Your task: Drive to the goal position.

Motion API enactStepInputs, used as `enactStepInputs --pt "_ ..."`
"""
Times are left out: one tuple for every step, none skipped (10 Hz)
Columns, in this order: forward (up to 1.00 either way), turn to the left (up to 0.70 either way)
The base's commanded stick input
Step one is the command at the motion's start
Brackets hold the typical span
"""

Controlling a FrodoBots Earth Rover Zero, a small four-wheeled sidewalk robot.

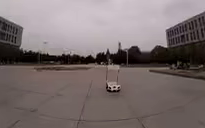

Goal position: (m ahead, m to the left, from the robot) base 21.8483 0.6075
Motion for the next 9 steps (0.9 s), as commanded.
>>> enactStepInputs --pt "1.00 0.00" --pt "1.00 0.00" --pt "1.00 0.00" --pt "1.00 0.00" --pt "1.00 0.00" --pt "1.00 0.00" --pt "1.00 0.00" --pt "1.00 0.00" --pt "1.00 0.00"
